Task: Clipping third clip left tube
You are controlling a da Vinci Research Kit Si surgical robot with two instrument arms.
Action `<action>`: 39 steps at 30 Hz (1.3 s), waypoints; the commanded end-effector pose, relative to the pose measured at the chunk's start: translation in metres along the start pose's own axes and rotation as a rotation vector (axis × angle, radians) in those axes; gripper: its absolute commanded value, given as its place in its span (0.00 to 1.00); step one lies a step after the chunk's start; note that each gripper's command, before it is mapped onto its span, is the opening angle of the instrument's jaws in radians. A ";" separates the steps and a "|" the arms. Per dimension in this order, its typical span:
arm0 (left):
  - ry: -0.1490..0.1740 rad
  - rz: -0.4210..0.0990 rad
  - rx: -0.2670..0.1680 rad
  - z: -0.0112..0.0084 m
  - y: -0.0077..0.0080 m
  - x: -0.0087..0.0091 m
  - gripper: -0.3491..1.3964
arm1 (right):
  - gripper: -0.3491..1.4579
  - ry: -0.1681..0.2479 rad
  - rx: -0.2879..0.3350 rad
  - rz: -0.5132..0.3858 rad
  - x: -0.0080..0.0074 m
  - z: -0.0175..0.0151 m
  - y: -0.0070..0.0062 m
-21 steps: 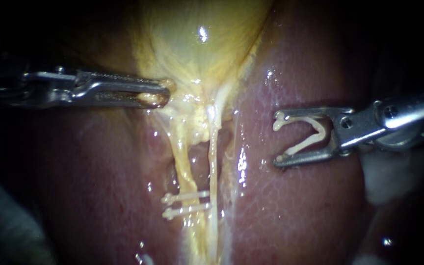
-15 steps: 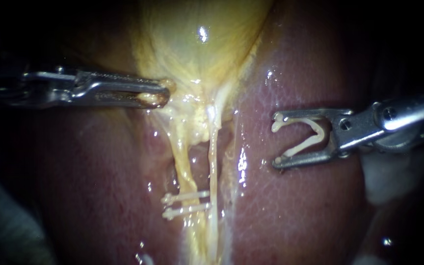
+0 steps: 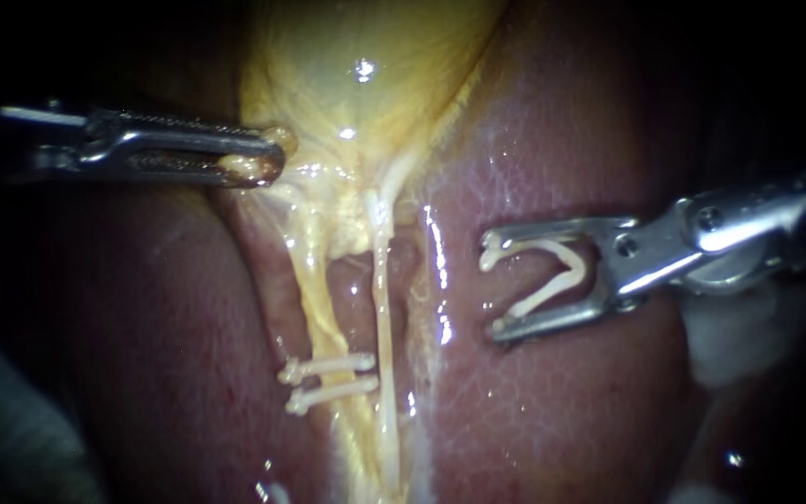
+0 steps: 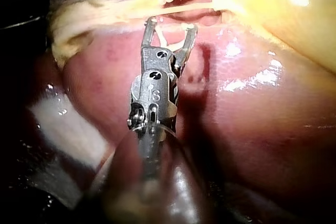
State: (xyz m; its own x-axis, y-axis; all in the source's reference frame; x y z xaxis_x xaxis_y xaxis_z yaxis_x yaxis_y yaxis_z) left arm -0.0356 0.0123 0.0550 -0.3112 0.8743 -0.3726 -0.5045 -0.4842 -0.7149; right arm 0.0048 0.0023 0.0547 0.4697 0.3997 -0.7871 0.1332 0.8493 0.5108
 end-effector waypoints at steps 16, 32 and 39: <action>0.001 -0.001 0.002 0.0000 0.0004 0.0000 0.00 | 0.46 0.182 0.133 0.290 0.0000 0.0075 0.0035; 0.001 -0.001 0.002 -0.0001 0.0004 -0.0001 0.00 | 0.46 0.187 0.199 0.399 -0.0067 0.0114 0.0064; 0.001 -0.001 0.002 -0.0002 0.0005 -0.0001 0.00 | 0.46 0.217 0.217 0.427 -0.0071 0.0133 0.0071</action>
State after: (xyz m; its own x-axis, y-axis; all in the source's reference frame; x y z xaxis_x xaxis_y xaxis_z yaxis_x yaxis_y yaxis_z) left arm -0.0356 0.0120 0.0546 -0.3096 0.8751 -0.3720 -0.5069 -0.4829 -0.7140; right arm 0.0143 0.0008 0.0686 0.3319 0.7773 -0.5344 0.1571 0.5131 0.8439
